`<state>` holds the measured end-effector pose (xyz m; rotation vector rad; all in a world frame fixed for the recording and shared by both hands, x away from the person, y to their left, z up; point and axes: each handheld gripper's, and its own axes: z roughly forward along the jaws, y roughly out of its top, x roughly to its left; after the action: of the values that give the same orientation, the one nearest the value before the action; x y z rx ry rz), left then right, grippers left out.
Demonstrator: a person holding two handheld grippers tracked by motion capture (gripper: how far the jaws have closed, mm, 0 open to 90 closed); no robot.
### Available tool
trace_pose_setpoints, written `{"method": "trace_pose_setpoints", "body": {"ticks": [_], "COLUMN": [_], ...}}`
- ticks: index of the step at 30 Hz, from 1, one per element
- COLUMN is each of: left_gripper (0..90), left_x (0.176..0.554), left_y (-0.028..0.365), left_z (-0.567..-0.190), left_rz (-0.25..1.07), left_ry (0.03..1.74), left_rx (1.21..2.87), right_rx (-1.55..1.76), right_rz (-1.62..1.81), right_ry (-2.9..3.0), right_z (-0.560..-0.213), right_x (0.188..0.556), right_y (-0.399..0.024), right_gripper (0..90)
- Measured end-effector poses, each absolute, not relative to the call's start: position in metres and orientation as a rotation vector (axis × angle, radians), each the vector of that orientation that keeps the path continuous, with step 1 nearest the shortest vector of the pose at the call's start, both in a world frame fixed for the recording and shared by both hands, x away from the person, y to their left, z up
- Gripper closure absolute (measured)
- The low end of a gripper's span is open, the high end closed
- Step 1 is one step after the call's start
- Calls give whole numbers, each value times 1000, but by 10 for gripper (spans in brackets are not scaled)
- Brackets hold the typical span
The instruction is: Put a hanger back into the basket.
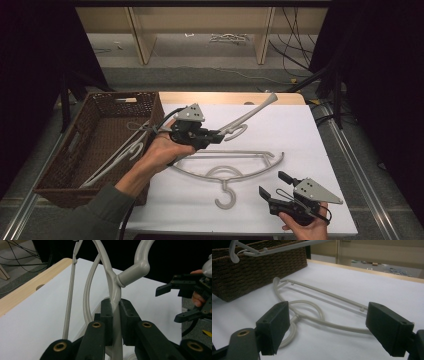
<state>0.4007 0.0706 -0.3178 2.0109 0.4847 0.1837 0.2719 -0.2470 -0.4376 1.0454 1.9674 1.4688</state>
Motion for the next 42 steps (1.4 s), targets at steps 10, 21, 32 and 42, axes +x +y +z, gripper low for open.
{"method": "trace_pose_setpoints", "body": {"ticks": [10, 21, 32, 42], "left_gripper": [819, 819, 818, 818], "left_x": [394, 388, 391, 393], "left_y": [85, 111, 152, 187], "left_z": [-302, -285, -283, -291], "left_rz": [196, 253, 335, 398], "left_ry": [477, 487, 550, 618], "left_rx": [2004, 2001, 1983, 1986], "right_rx": [1047, 1060, 1051, 1066], "right_rz": [1466, 1449, 1459, 1436], "right_ry": [1970, 1978, 1980, 1990], "right_z": [-438, -437, -439, -438], "right_x": [272, 271, 274, 273], "right_y": [-247, -248, -246, -246], "right_gripper": [204, 203, 202, 203]}}
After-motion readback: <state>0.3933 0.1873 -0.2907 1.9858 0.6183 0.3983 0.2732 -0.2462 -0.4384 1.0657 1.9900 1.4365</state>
